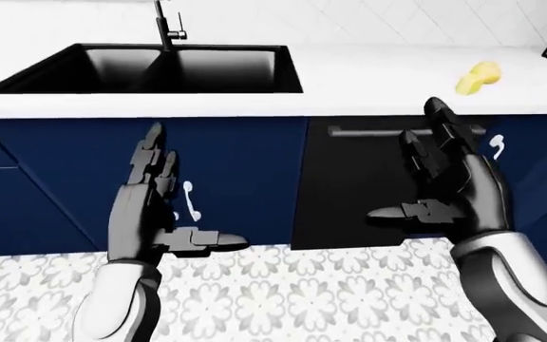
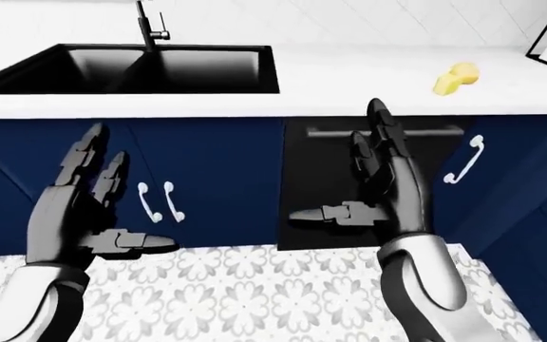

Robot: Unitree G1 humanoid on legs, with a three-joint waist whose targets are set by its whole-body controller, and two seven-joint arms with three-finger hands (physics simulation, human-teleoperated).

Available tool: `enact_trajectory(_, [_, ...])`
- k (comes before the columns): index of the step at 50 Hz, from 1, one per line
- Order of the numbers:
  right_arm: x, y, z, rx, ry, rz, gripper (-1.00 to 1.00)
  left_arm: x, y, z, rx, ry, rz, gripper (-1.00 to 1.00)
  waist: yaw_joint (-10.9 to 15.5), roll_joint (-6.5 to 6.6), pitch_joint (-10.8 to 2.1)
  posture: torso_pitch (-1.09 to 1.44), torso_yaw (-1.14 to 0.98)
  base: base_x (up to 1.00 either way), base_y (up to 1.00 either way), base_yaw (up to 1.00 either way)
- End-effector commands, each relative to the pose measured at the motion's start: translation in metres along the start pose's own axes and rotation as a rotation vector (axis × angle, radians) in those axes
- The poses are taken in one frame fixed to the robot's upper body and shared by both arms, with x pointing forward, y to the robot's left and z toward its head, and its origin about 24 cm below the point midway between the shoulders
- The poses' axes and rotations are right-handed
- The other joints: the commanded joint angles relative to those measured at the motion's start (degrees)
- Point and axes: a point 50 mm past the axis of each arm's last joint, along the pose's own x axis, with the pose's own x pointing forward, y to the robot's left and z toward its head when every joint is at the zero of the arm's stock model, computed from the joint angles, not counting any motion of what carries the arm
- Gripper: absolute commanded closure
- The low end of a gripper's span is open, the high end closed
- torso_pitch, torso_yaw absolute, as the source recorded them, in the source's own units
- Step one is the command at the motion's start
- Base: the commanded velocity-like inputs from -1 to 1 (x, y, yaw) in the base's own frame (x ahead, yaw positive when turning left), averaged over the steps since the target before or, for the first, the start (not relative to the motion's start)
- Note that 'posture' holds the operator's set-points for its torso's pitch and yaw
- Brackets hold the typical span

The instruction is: Place the bread and cheese on the cutting board.

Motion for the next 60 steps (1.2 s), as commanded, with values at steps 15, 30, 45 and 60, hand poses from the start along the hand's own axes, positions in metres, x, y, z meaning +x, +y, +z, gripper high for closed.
enact_trajectory(15, [-0.0009,-0.001,0.0078,-0.006,-0.048,-0.009,-1.0,-0.0012,-0.0052,0.0106,-0.01,-0.061,-0.031,-1.0,-1.58,4.41,0.47,0.0,0.0,0.16,-0.42,0.0])
enact_trajectory(30, [-0.0001,0.0,0.0104,-0.008,-0.049,-0.005,-1.0,-0.0003,-0.0069,0.0138,-0.014,-0.065,-0.039,-1.0,-0.95,-1.99,-0.36,0.0,0.0,0.18,-0.42,0.0])
enact_trajectory(45, [-0.0033,-0.0011,0.0088,-0.001,-0.048,-0.011,-1.0,-0.0016,-0.0062,0.0101,-0.015,-0.062,-0.039,-1.0,-1.04,5.19,-0.5,0.0,0.0,0.18,-0.42,0.0])
enact_trajectory(60, [-0.0046,-0.0015,0.0092,-0.001,-0.049,-0.013,-1.0,-0.0026,-0.0072,0.0098,-0.018,-0.062,-0.043,-1.0,-1.55,0.13,0.03,0.0,0.0,0.18,-0.42,0.0])
